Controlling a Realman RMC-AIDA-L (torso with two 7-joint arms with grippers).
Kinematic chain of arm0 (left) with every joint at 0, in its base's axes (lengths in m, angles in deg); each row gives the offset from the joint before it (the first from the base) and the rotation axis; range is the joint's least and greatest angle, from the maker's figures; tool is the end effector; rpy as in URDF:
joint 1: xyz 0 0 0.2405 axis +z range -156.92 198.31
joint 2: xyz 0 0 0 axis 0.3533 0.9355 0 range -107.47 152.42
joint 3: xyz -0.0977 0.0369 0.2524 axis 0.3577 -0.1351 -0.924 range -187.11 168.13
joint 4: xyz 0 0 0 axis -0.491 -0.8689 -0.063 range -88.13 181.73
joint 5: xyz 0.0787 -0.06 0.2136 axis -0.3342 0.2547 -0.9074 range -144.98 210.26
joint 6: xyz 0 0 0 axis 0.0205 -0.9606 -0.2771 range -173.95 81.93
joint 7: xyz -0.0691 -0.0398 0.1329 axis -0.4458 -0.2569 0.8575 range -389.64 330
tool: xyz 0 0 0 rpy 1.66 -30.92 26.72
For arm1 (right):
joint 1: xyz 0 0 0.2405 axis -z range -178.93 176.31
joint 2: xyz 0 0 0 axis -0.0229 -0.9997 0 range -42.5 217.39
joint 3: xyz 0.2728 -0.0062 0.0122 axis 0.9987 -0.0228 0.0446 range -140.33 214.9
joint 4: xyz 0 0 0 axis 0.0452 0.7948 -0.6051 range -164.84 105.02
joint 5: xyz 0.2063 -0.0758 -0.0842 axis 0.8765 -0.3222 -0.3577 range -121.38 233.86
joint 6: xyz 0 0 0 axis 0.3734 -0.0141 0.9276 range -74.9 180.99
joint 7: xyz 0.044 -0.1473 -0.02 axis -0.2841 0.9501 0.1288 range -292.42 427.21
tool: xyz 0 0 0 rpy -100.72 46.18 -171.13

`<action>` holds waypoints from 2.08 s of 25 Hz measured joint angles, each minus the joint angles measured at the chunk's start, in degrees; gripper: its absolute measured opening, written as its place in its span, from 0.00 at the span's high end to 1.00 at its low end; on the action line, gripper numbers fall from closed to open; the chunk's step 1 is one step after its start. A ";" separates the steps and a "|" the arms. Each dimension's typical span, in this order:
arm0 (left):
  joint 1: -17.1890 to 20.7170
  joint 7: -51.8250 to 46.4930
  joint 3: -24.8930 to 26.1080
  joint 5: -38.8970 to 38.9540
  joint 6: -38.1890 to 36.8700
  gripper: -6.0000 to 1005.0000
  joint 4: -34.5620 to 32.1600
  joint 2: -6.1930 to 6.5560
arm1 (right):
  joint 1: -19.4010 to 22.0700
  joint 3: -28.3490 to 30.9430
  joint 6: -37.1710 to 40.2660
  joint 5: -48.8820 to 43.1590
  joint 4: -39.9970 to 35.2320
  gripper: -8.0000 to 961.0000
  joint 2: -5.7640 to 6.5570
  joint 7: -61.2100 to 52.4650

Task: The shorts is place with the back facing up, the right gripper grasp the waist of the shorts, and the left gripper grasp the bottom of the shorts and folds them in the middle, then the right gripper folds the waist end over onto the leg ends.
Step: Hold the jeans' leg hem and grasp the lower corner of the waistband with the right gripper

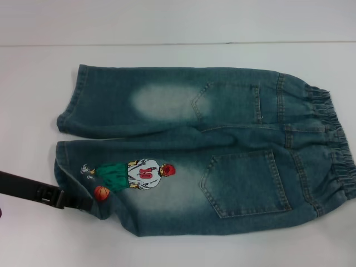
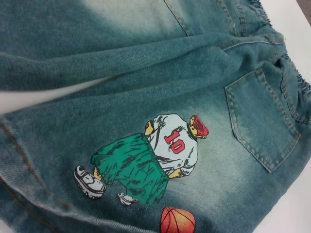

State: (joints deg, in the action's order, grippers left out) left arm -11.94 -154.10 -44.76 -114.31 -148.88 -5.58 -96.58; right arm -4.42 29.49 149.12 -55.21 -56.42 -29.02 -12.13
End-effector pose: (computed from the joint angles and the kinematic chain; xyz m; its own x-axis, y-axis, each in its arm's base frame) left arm -0.3113 0.3353 0.0164 0.4548 0.8894 0.0470 0.8906 -0.4540 -0.0255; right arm 0.4460 0.1731 0.0447 0.2287 -0.4278 -0.8745 -0.9513 -0.2889 -0.1074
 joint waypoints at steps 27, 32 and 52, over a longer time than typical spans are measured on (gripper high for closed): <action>-0.63 0.14 -0.24 -0.01 0.39 0.98 0.68 -0.21 | -6.90 -0.37 -6.91 -8.45 0.38 0.09 1.67 -15.37; -0.82 0.36 -0.18 -0.01 0.46 0.98 1.63 -0.21 | -8.26 -0.41 -7.87 -9.68 0.48 0.09 1.59 -15.95; -1.03 0.53 -0.15 -0.01 0.57 0.98 2.12 -0.11 | -10.09 -3.43 -9.74 -11.34 0.50 0.09 1.51 -18.62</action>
State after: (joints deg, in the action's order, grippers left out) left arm -12.97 -153.57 -44.91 -114.31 -148.31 -3.45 -96.70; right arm -14.51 26.06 139.39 -66.54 -55.92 -27.51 -30.75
